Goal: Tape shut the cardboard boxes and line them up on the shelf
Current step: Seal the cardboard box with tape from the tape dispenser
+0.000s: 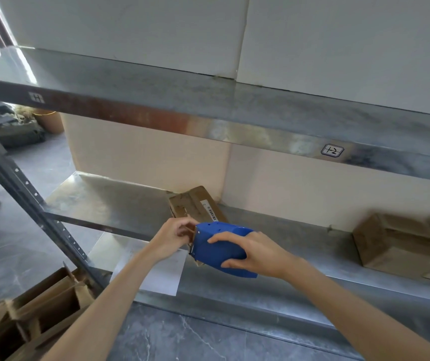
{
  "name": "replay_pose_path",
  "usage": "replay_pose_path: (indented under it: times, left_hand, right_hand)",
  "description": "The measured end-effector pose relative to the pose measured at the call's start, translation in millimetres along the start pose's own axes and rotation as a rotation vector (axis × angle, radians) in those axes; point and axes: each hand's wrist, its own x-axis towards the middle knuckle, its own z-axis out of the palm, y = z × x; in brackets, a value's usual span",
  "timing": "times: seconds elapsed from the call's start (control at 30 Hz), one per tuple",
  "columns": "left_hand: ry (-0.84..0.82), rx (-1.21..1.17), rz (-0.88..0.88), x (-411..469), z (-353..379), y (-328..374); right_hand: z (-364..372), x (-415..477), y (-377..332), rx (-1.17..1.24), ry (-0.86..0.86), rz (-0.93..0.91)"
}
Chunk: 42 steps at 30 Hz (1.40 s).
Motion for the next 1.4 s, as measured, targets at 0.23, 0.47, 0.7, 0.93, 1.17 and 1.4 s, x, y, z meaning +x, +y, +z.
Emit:
replay_pose_path:
  times: [0.23,0.47,0.7,0.93,1.17,1.4]
  left_hand:
    - [0.071,0.041,-0.008,1,8,-4]
    - [0.133,0.129,0.025,-11,15,3]
    - [0.220,0.127,-0.066,-42,-19,-17]
    - [0.261,0.111,0.002,-53,27,-33]
    - [0.275,0.189,0.062,-47,42,-47]
    - [0.303,0.185,0.069,-41,53,-61]
  right_hand:
    - [3,-6,3,0.064,-0.066,0.002]
    - [-10,-10,2,-0.070,-0.021,0.012]
    - [-24,-44,28,-0.118,-0.055,0.097]
    - [-21,-59,35,-0.165,-0.099,0.161]
    - [-20,-59,39,-0.190,-0.138,0.185]
    - [-11,-55,46,-0.220,-0.150,0.184]
